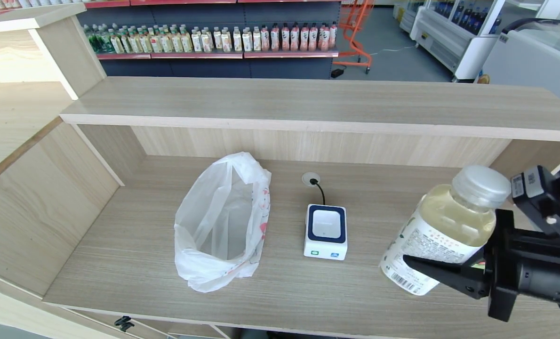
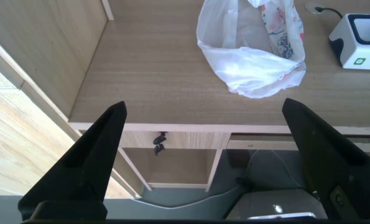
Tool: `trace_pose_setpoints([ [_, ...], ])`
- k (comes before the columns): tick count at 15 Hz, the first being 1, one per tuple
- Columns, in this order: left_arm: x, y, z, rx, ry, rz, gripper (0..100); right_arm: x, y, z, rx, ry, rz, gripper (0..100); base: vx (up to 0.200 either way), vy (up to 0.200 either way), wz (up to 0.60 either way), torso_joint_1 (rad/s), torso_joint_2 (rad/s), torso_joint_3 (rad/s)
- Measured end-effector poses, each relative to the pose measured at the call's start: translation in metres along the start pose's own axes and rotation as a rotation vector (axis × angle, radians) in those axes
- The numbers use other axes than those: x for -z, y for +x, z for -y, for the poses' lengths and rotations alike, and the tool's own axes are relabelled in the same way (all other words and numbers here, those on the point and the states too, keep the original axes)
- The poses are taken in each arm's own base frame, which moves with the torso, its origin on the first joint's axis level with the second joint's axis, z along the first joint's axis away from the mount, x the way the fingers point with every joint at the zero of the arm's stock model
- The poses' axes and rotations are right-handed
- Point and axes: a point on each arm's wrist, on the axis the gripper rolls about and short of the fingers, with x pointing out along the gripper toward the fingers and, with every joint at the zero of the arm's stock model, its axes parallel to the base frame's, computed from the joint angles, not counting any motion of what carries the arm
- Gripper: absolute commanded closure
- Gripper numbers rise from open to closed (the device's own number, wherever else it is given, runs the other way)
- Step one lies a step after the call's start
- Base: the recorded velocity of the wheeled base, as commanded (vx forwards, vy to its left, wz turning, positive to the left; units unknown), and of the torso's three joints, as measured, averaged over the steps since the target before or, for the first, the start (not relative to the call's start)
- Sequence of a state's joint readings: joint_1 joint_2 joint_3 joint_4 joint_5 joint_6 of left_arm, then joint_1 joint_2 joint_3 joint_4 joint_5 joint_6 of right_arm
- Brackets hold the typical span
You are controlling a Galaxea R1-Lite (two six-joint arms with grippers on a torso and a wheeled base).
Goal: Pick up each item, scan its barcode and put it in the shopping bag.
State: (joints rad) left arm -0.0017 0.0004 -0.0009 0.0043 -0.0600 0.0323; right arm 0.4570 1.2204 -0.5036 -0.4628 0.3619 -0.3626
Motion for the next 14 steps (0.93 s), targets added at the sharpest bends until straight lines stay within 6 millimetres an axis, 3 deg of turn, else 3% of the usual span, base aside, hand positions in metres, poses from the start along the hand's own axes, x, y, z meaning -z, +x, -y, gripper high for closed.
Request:
trace_pose_setpoints([
  [5,0.0,0.0,0.0,0.0,0.0,0.001,0,0.002,-0.012,0.029,0.351,-0.46,-0.186,100,0.0,0.0,0.0,0.0,0.0,0.0],
  [9,0.0,0.0,0.0,0.0,0.0,0.0,0,0.001,-0.015,0.036,0.426,-0.563,-0.252,100,0.0,0.0,0.0,0.0,0.0,0.0],
  [14,0.0,0.0,0.0,0.0,0.0,0.001,0,-0.001,-0.018,0.035,0.437,-0.57,-0.249,100,0.0,0.0,0.0,0.0,0.0,0.0],
])
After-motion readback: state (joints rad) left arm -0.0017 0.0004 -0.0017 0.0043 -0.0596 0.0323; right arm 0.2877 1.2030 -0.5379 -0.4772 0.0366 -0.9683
